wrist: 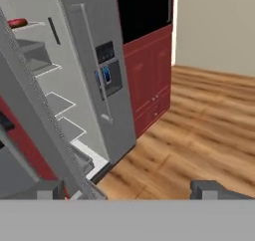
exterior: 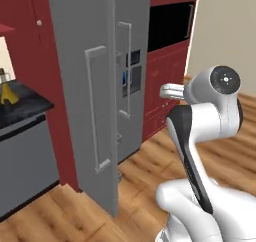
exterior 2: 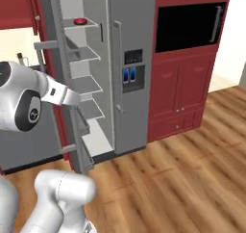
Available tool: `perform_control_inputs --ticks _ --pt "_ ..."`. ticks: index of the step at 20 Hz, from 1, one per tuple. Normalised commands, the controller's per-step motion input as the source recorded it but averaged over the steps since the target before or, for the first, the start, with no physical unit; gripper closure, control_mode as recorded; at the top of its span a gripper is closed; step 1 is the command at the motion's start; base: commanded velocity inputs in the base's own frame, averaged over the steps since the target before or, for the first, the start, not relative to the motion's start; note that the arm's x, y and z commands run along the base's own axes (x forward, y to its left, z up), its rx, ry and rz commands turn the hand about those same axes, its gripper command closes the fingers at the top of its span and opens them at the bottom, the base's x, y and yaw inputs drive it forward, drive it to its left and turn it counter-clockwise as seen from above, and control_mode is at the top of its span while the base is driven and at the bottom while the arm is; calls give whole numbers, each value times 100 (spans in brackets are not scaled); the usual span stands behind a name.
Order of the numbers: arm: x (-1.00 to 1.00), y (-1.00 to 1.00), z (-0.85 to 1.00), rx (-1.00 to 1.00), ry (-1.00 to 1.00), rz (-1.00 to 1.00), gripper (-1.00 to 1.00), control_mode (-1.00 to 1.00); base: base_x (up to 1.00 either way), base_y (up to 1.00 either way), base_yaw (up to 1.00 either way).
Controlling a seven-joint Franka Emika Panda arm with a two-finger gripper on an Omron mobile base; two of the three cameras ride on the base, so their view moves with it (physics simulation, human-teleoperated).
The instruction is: Retrieve the bottle and the shaker from the cabinet and place them next to the mixing bowl on the counter. Then add garlic from the fridge to the mixing bowl.
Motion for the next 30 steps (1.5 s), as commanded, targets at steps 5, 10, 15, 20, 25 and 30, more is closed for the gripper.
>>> perform_control_inputs --ticks 5,10,15,20,25,30 --pt "0 0 0 0 0 0 -100 100 100 -47 -39" --pt "0 0 0 0 0 0 -100 100 100 -1 -55" --pt "0 0 0 0 0 0 -100 100 100 -5 -10" --pt "0 0 0 0 0 0 -100 100 100 -26 9" --pt "0 0 0 0 0 0 -100 100 59 -48 30" --pt "0 0 0 0 0 0 -100 100 -6 -63 75"
